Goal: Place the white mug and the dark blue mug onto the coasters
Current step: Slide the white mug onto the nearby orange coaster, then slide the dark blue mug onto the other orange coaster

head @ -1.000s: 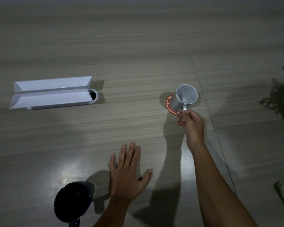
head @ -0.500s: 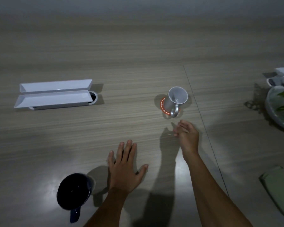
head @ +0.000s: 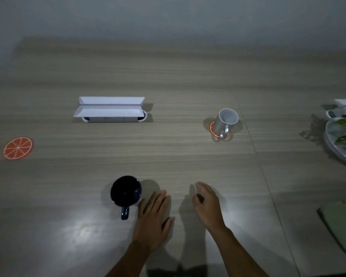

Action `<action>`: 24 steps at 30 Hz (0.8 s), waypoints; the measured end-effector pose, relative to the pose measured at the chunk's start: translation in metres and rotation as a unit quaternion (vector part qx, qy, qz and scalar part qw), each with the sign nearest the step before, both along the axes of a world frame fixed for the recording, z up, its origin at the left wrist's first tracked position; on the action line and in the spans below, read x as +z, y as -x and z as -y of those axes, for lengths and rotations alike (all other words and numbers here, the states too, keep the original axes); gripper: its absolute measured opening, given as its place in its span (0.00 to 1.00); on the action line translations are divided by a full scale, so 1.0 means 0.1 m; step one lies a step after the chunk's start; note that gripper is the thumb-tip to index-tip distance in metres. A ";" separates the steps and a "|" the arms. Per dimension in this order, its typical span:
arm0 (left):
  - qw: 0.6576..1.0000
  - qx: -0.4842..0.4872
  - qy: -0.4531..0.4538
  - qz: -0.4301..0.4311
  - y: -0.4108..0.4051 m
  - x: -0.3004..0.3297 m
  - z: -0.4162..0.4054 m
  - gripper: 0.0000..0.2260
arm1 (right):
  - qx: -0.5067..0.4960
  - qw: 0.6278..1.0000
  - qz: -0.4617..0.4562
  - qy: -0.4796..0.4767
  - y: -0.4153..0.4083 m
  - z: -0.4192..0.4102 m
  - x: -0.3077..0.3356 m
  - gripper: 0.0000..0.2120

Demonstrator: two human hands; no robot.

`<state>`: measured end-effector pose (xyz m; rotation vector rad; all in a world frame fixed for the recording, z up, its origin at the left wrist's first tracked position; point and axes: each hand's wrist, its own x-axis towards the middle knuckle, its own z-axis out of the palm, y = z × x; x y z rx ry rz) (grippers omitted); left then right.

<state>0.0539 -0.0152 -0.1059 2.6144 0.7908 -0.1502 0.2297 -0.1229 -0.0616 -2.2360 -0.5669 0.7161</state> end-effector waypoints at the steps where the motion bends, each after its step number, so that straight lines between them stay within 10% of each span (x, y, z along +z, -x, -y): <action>1: 1.000 -0.002 0.008 0.004 0.11 0.01 0.03 0.29 | 0.020 1.000 0.008 0.006 0.13 0.02 -0.02 0.21; 8: 1.000 -0.017 0.007 -0.014 0.66 0.08 0.05 0.29 | 0.182 0.970 0.122 0.106 0.67 0.24 -0.29 0.36; 24: 0.982 0.073 0.079 0.157 1.09 0.19 -0.11 0.20 | 0.133 0.971 0.131 0.147 0.95 0.16 -0.22 0.36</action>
